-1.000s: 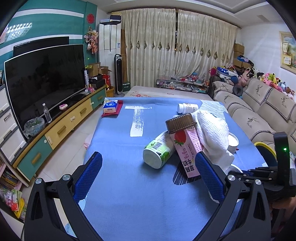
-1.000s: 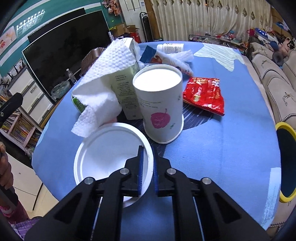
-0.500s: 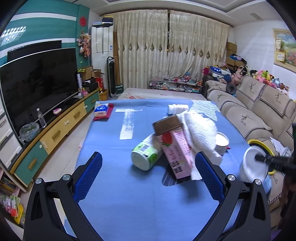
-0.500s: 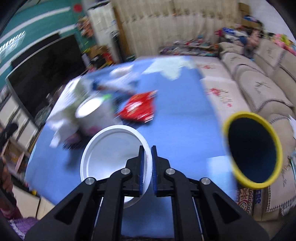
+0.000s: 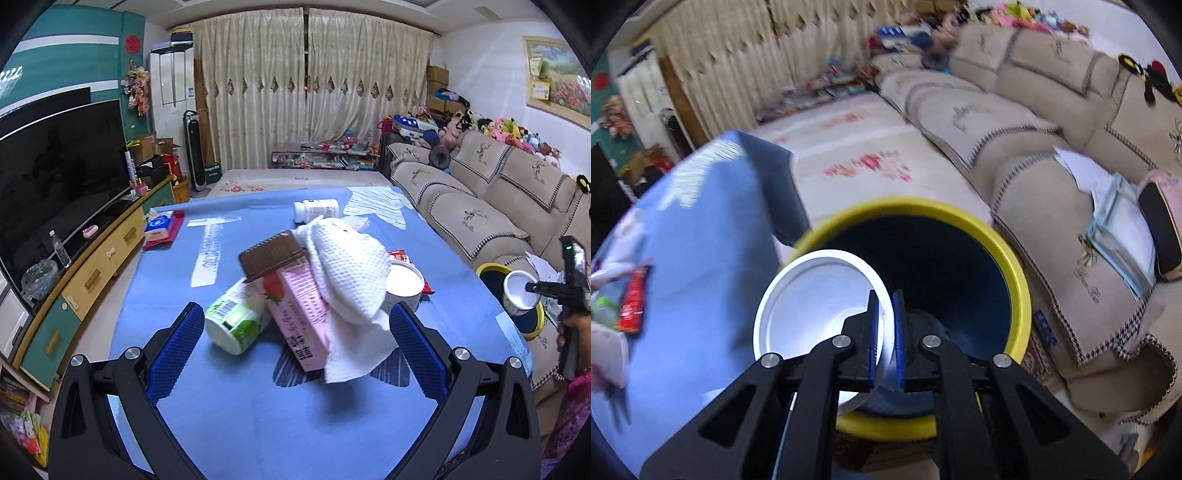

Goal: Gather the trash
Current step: 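Carry the plate over the yellow bin and open the right gripper, then grasp the white paper cup with the left gripper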

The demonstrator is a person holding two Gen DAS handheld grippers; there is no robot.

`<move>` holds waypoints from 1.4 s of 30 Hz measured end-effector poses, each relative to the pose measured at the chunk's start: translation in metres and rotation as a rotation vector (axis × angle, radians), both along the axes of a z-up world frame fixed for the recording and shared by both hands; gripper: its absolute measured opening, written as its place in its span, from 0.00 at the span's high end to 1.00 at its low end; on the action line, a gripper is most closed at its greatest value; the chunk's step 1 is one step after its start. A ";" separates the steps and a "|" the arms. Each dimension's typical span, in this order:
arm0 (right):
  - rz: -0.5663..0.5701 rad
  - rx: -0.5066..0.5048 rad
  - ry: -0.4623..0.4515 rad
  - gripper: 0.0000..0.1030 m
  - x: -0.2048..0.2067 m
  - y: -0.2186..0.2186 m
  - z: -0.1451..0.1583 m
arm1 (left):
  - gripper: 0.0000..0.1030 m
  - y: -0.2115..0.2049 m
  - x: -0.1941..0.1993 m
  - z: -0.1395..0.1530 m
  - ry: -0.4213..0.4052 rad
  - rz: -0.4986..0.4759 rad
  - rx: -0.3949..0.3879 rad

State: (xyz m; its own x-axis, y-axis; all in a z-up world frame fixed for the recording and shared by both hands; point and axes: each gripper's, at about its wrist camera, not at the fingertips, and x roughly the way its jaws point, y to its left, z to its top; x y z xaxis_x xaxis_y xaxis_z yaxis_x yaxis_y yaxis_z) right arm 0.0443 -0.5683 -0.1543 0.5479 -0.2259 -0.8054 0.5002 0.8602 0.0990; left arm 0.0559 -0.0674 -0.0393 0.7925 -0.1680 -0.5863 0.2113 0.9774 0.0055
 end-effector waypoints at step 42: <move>0.028 0.023 -0.047 0.59 0.003 0.013 -0.015 | 0.27 -0.143 0.093 -0.079 0.171 -0.248 0.068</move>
State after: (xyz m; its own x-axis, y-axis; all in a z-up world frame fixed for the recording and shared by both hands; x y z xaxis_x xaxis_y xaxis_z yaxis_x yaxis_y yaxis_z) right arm 0.0472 -0.5550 -0.1689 0.5914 -0.1916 -0.7833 0.4700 0.8712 0.1417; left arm 0.1489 -0.2108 -0.1183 0.6209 -0.2998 -0.7243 0.4466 0.8946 0.0125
